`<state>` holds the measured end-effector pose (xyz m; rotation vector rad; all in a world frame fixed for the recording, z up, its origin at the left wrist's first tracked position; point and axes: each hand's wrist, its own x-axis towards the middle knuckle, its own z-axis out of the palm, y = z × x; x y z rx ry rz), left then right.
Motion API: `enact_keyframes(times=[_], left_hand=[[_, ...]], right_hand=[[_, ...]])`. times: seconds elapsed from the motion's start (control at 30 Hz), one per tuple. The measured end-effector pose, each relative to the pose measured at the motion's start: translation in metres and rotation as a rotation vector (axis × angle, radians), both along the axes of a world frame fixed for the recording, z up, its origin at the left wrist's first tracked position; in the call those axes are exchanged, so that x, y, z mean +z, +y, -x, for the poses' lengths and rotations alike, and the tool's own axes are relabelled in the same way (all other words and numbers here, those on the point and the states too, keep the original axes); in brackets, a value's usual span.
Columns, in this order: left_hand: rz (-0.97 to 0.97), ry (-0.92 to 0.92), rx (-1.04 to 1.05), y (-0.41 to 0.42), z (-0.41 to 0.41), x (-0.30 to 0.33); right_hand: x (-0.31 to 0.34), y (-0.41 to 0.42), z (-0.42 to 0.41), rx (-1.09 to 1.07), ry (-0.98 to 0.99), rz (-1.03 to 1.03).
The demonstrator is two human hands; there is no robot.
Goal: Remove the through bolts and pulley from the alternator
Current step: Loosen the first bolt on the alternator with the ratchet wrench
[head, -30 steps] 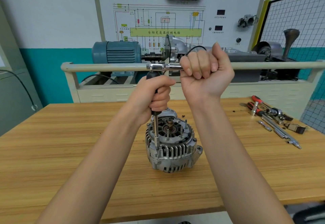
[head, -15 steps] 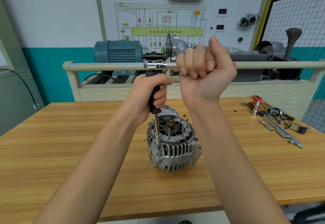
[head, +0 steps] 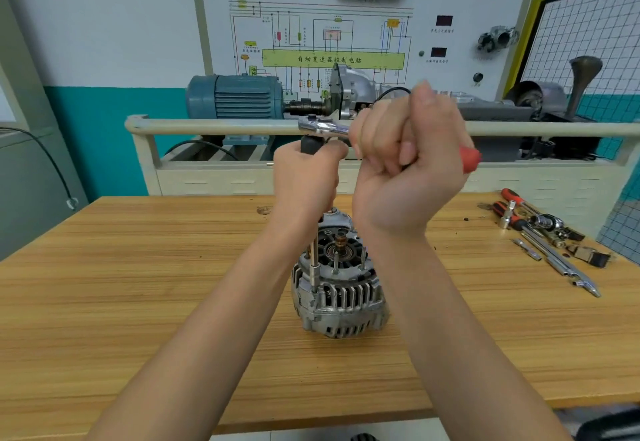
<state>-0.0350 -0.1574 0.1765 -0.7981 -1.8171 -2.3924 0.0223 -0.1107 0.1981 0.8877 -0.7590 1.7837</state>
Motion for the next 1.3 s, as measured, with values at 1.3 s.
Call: enact_keyframes(times=[1.3], left_hand=[[0.155, -0.111, -0.640, -0.019, 0.016, 0.005]], right_hand=[[0.003, 0.032, 0.002, 0.415, -0.184, 0.206]])
